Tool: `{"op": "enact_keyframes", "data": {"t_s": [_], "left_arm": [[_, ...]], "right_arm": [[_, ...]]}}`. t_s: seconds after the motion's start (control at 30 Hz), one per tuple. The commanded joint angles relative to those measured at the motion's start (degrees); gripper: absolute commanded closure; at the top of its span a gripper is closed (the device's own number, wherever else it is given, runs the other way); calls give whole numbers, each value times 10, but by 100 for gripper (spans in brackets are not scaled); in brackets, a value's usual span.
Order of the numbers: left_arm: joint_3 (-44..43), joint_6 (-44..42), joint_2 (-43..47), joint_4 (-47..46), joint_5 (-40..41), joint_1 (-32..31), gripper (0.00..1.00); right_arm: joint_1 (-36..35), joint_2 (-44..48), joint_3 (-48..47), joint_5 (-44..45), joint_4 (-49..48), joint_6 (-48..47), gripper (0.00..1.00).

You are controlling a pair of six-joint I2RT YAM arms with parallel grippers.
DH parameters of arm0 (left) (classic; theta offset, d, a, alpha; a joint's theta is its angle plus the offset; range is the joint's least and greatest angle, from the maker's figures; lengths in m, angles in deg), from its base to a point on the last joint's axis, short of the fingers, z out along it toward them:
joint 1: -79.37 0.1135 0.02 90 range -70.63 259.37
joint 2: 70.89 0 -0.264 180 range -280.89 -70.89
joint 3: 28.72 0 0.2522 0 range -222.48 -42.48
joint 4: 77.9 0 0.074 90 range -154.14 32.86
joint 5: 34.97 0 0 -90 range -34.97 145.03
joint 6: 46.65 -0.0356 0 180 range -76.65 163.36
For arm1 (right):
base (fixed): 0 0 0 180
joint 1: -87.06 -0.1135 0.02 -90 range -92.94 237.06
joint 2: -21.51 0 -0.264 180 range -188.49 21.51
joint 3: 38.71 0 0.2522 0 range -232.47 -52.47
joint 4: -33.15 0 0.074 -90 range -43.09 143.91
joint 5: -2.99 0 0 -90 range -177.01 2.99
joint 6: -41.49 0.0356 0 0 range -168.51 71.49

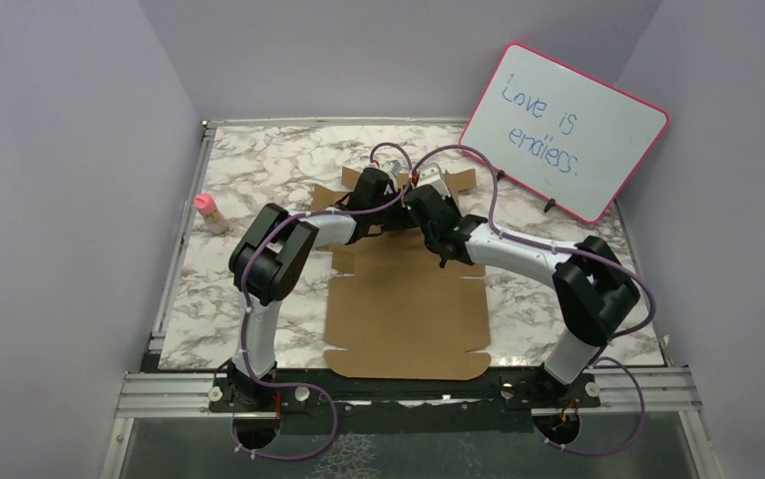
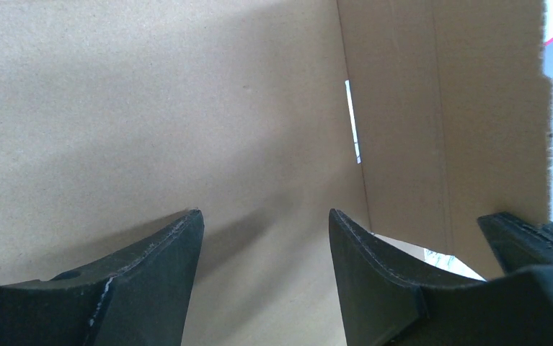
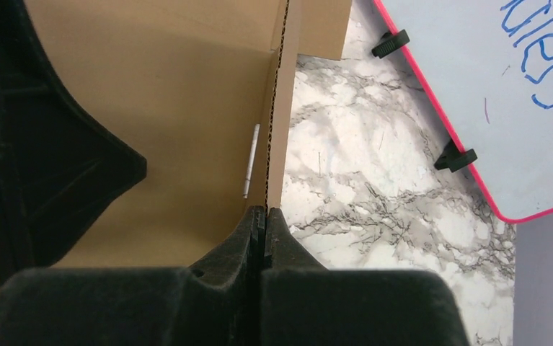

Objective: Fold the paper box

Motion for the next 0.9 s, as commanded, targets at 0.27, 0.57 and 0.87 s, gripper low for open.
{"op": "enact_keyframes", "data": {"t_s": [0.27,0.57,0.87], "left_arm": [[25,-8,-10,27,11,-6,33],[25,-16,37,44,28,-6,33],[48,-26,93,63,40,-13,33]], "right_arm": [[-26,12,-1,-17,6,17,78],[-2,159,99,-72,-5,79,53],[76,268,225,-215,-42,149,36]]}}
